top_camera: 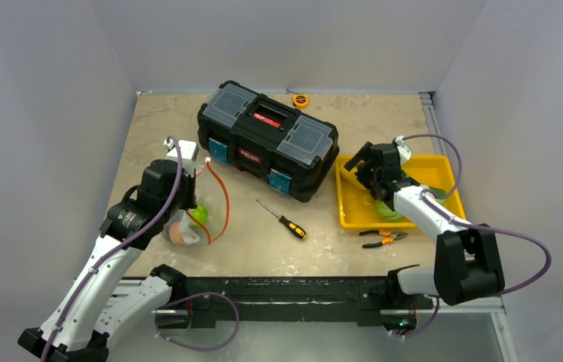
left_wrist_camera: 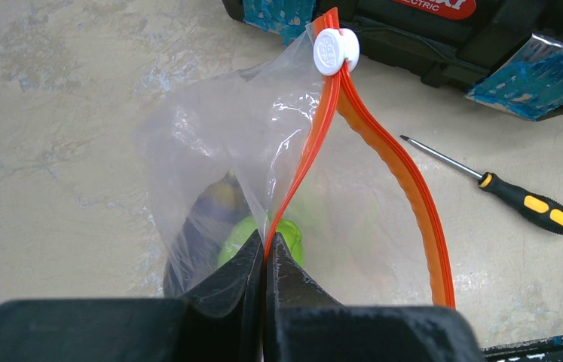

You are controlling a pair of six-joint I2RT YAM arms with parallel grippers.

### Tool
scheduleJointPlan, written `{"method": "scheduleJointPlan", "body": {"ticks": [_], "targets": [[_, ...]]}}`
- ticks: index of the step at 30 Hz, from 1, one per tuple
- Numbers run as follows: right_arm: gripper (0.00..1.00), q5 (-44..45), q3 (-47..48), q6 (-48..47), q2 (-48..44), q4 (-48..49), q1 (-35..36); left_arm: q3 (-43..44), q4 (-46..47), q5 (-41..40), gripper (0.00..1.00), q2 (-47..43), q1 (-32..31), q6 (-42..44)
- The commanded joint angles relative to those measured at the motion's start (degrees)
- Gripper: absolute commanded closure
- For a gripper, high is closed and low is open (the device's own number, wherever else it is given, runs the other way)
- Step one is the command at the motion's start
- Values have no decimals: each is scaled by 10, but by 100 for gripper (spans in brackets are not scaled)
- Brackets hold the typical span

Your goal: Place the food in the zip-top bag and seal the zipper

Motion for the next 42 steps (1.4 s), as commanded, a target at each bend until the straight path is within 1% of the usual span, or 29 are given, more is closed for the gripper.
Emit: {"method": "scheduleJointPlan", "body": {"ticks": [1, 5, 10, 12, 15, 19, 25, 27, 28, 29, 30, 31, 34, 36, 40, 42], "targets": [[9, -25, -15, 102, 2, 46, -11, 0, 18, 4, 100, -3, -2, -7], [9, -26, -33, 190, 11, 60, -14, 0, 18, 1, 100, -4, -2, -7], [8, 2, -36, 281, 26, 55, -14, -1, 18, 2, 100, -2, -2, -7], [8, 24, -25, 306, 37, 32, -14, -1, 18, 3, 100, -1, -3, -7], [12, 70, 4, 343, 59, -31, -14, -1, 18, 3, 100, -1, -2, -7], [15, 88, 47, 365, 109, -84, -13, 0, 19, 4, 100, 0, -3, -7], [21, 76, 56, 393, 155, -77, -13, -1, 18, 3, 100, 1, -2, -7], [25, 89, 53, 396, 157, -70, -14, -1, 18, 2, 100, 2, -2, -7], [28, 92, 51, 396, 158, -67, -14, -1, 18, 1, 100, 1, -2, -7], [33, 90, 49, 397, 159, -66, -14, -1, 18, 1, 100, 2, -2, -7], [37, 88, 47, 397, 157, -65, -13, -2, 18, 1, 100, 2, -3, -7], [40, 87, 45, 397, 154, -65, -13, -1, 18, 1, 100, 2, -2, -7], [41, 87, 32, 398, 136, -64, -13, 0, 18, 2, 100, 2, -3, -7], [45, 86, 21, 398, 120, -63, -13, 0, 18, 2, 100, 2, -3, -7], [50, 90, 8, 394, 72, -66, -14, -1, 18, 2, 100, 3, -2, -7], [54, 92, 1, 387, 49, -68, -13, -1, 18, 2, 100, 2, -3, -7]]}}
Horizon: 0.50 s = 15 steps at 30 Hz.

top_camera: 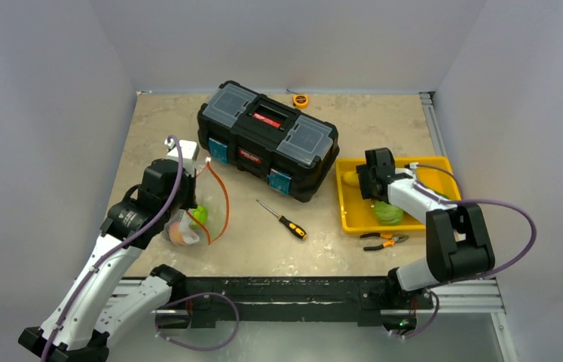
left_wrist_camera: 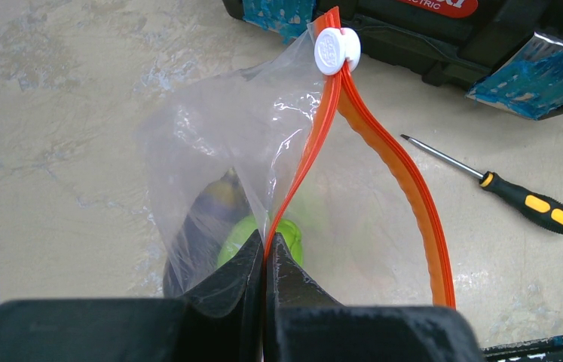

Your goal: Place the food in the zip-top bag and seal the zipper

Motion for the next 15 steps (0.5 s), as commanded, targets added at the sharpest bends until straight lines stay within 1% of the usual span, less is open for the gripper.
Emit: {"method": "scheduleJointPlan", "body": {"ticks": [1, 7, 10, 11, 12, 13, 15], "targets": [[56, 26, -15, -2, -60, -18, -2, -1, 18, 2, 100, -1, -3, -7], [76, 42, -30, -75, -123, -8, -2, -1, 17, 1, 100, -4, -2, -8], [86, 18, -33, -161, -147, 31, -3, -1, 17, 2, 100, -4, -3, -8], [88, -10, -31, -219, -153, 49, -3, -1, 17, 3, 100, -4, -2, -8], [93, -44, -28, -255, -158, 72, -2, -1, 17, 3, 100, -4, -3, -8], [98, -85, -19, -325, -159, 80, -2, 0, 17, 3, 100, -4, -3, -8], [100, -128, 3, -379, -161, 72, 0, -1, 17, 3, 100, -5, -3, -8]]}}
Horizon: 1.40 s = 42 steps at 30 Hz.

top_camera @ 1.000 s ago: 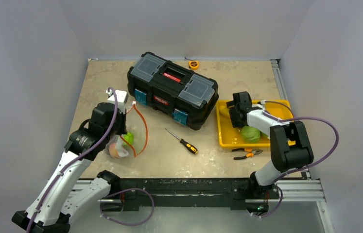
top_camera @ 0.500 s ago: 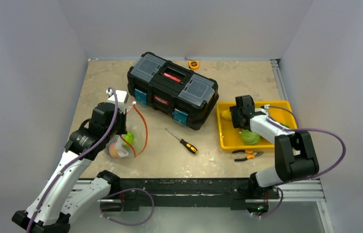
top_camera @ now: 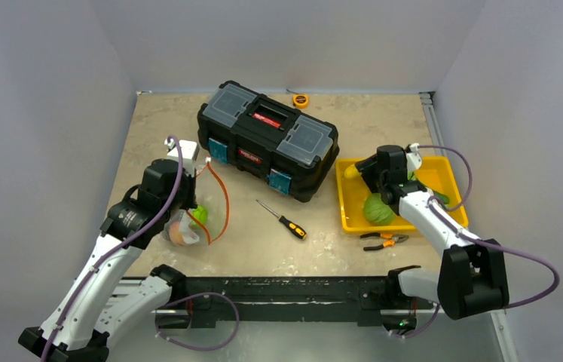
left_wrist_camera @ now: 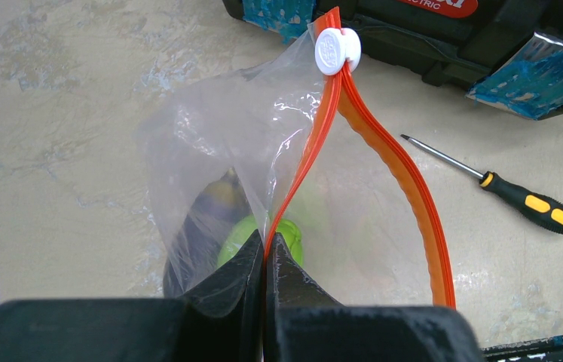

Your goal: Place the food in the zip-top bag and seal the zipper

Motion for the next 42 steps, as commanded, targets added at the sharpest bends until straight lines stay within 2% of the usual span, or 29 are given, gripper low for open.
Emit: {"method": "scheduleJointPlan", "body": {"ticks": [1, 6, 9, 13, 15, 19, 25, 33, 39, 42], "targets": [[100, -109, 35, -197, -26, 49, 3, 0, 17, 2, 100, -4, -3, -8], [100, -95, 16, -288, -133, 92, 43, -1, 17, 1, 100, -5, -3, -8], [100, -82, 30, -352, -179, 112, 91, 0, 17, 1, 100, -4, -3, -8], [100, -154, 51, -431, -184, 176, 165, 0, 17, 1, 100, -3, -2, -8], [100, -202, 59, -462, -170, 215, 213, 0, 17, 1, 100, -2, -3, -8], [100, -174, 69, -514, -131, 293, 335, 0, 16, -3, 100, -1, -3, -8], [100, -130, 64, -549, -59, 471, 459, 1, 15, -8, 100, -1, -3, -9], [100, -40, 100, -565, 100, 649, 549, -1, 15, -10, 100, -5, -3, -10], [100, 58, 106, -532, 182, 754, 566, -1, 16, -10, 100, -11, -2, -10], [95, 85, 119, -520, 213, 767, 569, -1, 16, -9, 100, -12, -2, -10]]}}
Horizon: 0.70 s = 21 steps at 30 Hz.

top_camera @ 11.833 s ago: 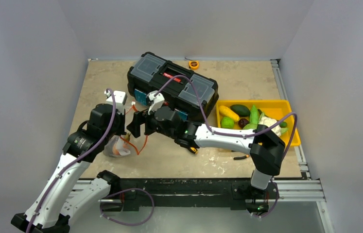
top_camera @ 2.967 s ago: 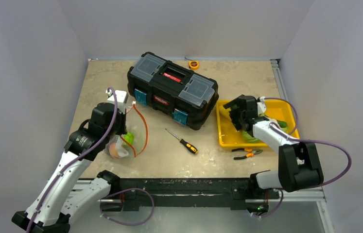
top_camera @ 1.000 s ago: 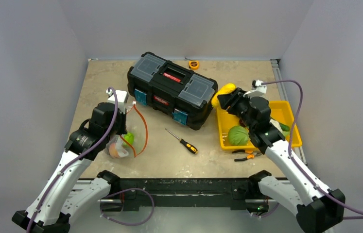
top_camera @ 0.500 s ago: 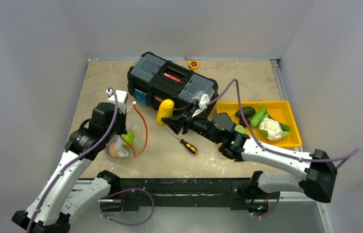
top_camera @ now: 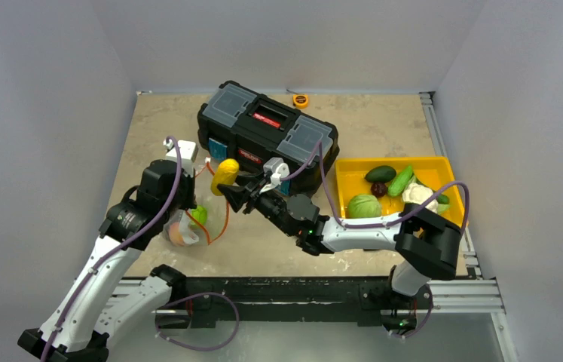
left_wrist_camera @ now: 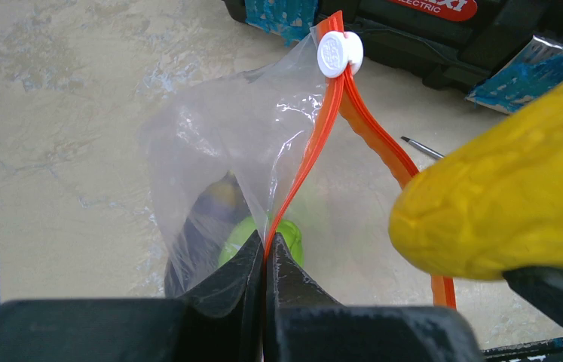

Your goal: Place the food in the zip-top bag and seal the zipper

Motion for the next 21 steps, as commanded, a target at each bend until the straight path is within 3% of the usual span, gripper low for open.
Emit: {"method": "scheduleJointPlan", "body": {"ticks": [1, 11, 21], "targets": [[93, 78, 43, 19, 25, 101, 4, -1, 16, -5, 100, -7, -3, -10], [79, 72, 93, 50, 101, 95, 15, -1, 18, 0, 100, -9, -3, -9], [48, 72, 115, 49, 151, 68, 25, -2, 19, 1, 100, -9, -3, -9]]}}
